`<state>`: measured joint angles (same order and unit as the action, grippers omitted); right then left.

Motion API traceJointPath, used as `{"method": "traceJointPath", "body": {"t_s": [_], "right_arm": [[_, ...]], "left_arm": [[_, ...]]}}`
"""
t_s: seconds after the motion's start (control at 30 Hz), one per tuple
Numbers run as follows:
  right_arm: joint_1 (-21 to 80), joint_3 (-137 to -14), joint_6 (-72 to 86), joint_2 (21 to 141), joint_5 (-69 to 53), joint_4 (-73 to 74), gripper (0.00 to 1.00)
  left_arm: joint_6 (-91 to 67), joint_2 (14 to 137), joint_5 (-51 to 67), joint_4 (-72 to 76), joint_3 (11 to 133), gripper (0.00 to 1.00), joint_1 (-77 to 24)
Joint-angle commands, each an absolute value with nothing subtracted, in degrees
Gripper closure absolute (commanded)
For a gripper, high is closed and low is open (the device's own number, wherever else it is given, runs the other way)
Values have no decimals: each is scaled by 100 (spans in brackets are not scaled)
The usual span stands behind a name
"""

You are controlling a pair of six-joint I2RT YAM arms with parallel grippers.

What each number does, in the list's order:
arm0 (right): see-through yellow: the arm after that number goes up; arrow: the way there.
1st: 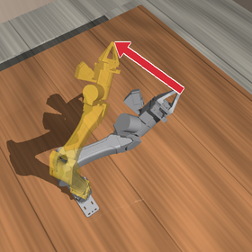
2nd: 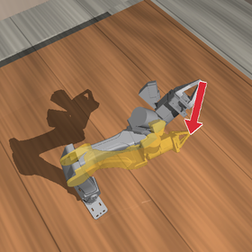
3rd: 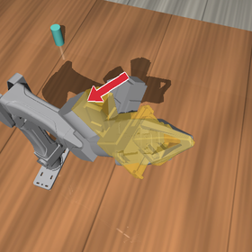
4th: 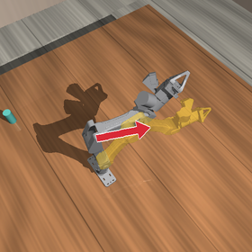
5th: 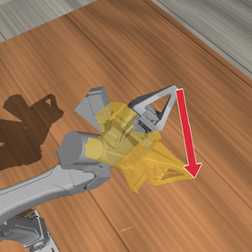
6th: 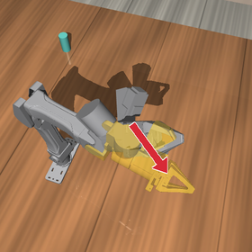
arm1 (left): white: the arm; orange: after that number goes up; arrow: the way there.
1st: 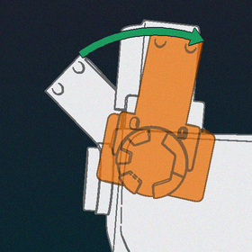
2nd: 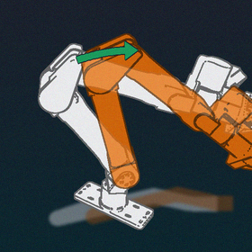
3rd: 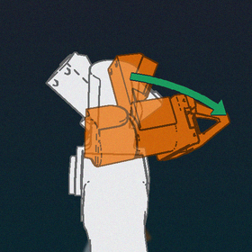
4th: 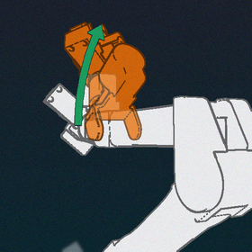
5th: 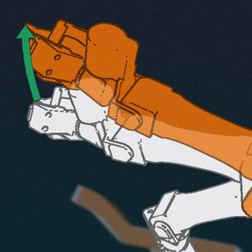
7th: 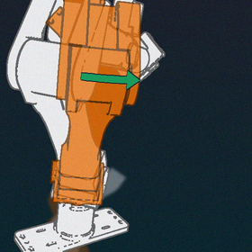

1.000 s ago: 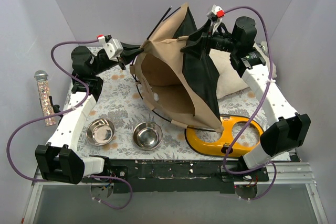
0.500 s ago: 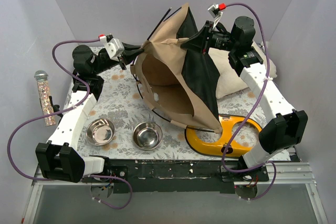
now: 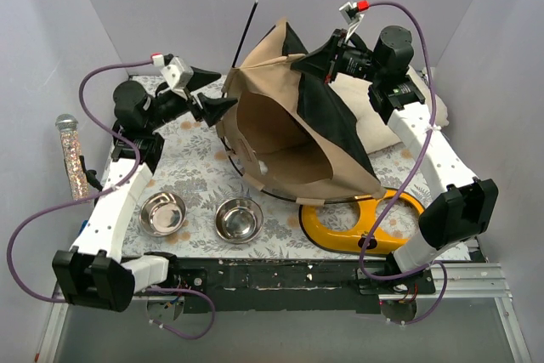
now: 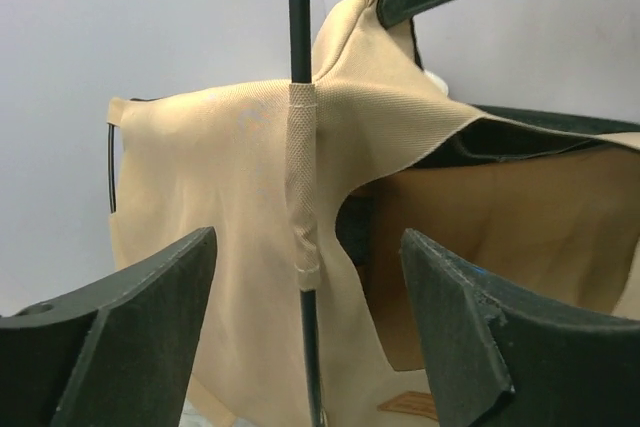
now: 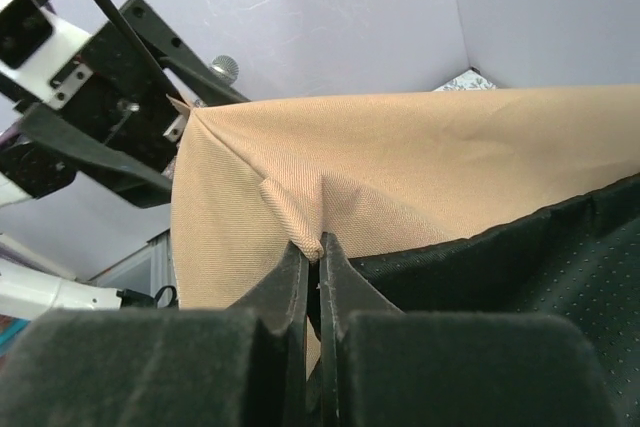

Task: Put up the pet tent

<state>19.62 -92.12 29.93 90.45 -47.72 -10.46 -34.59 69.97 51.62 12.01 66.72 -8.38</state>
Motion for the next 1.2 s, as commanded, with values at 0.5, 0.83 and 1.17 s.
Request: {"method": "traceJointPath", "body": {"t_s": [0.5,0.83,1.17], "right_arm": [[2013,-10274,2426,9158,-4605,-325,99],[2127,-10318,2320,9193,-4597,-334,99],[2197,-10389,2268,9237,-4606,-351,99]], "left_arm": [[-4868,7663,3462,2408,9086,43,-1564],[-5273,8051,3973,2373,9501,61,-1714],[-5572,8165,4025,2462,9510,93,-1714]]}}
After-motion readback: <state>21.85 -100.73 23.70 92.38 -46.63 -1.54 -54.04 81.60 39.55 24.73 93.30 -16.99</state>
